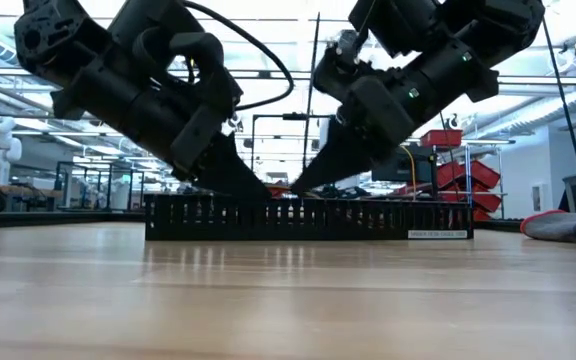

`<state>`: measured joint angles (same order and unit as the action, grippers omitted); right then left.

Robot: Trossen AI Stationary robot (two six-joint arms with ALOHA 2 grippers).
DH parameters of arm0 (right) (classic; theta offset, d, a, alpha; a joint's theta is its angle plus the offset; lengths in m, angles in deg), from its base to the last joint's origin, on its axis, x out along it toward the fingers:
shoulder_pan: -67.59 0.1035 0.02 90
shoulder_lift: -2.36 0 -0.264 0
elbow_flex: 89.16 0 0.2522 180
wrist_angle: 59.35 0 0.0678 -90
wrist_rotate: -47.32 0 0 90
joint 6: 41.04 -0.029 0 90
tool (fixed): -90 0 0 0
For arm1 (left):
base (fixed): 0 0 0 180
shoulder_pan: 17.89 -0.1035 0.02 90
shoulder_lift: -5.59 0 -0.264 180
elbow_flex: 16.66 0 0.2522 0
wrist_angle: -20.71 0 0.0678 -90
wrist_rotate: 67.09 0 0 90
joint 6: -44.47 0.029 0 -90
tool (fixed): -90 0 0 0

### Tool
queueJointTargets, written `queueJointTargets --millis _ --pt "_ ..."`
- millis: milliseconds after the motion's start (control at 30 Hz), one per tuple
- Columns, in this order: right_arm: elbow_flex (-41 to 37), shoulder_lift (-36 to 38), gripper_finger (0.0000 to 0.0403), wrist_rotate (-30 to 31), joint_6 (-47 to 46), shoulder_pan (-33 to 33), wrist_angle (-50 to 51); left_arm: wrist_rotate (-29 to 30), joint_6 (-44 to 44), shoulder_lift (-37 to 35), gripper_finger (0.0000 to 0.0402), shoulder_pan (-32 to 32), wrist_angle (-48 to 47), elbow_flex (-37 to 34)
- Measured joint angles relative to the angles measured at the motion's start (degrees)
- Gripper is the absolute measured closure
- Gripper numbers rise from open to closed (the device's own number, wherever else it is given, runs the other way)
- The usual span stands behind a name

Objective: Ziptie cables
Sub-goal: Put the zip tied cable wires into the black cable duct

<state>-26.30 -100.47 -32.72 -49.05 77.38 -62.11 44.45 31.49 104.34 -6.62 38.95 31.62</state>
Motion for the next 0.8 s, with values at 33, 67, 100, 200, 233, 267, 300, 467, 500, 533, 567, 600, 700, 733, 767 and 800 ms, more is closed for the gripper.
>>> queueJointTargets --millis 33,67,100,200,233,267,300,467,500,533,567,600,700,733,767,800 --pt "0.0 0.0 0.0403 0.4 -0.2 0.1 0.9 0.1 -0.1 0.2 0.0274 0.0 0.1 0.0" --pt "0.0 0.0 0.0403 0.3 -0.3 0.1 1.4 0.3 -0.1 0.4 0.0274 0.0 0.1 0.0" --pt "0.0 0.0 0.0403 0.2 -0.3 0.0 1.8 0.5 -0.1 0.5 0.0274 0.0 0.0 0.0" --pt "0.0 0.0 0.0403 -0.2 0.7 0.1 2.4 1.0 0.0 0.5 0.0274 0.0 0.1 0.0" --pt "0.0 0.0 0.0403 -0.5 1.0 0.2 2.1 1.0 0.2 0.5 0.0274 0.0 0.3 0.0" --pt "0.0 0.0 0.0403 -0.6 1.3 0.2 1.6 1.0 0.2 0.5 0.0274 0.0 0.5 0.0" --pt "0.0 0.0 0.0403 -0.6 1.6 0.3 1.1 1.0 0.2 0.5 0.0274 0.0 0.8 0.0" --pt "0.0 0.0 0.0403 1.6 4.2 0.0 -1.7 1.1 0.2 0.5 0.0274 0.0 1.1 0.0" --pt "0.0 0.0 0.0403 1.7 4.8 -0.4 -2.3 1.2 0.2 0.5 0.0274 0.0 1.3 0.0" --pt "0.0 0.0 0.0403 1.7 5.4 -0.9 -2.8 1.2 0.3 0.5 0.0274 0.0 1.8 0.0" --pt "0.0 0.0 0.0403 1.8 5.8 -1.4 -3.0 1.2 0.6 0.5 0.0274 0.0 2.4 0.0" --pt "0.0 0.0 0.0403 1.8 6.0 -1.9 -3.0 1.2 1.2 0.5 0.0274 0.0 2.8 0.0" --pt "0.0 0.0 0.0403 0.8 6.0 -3.4 -3.0 1.2 1.8 0.5 0.0274 0.0 3.9 0.0" --pt "0.0 0.0 0.0403 -0.3 6.0 -3.9 -3.2 1.2 1.9 0.5 0.0274 0.0 4.0 0.0" --pt "0.0 0.0 0.0403 -1.3 6.0 -4.3 -3.4 1.2 2.2 0.5 0.0274 -0.1 4.0 0.0" --pt "0.0 0.0 0.0403 -2.2 6.0 -4.6 -3.5 1.3 2.6 0.5 0.0274 -0.2 4.0 0.0"
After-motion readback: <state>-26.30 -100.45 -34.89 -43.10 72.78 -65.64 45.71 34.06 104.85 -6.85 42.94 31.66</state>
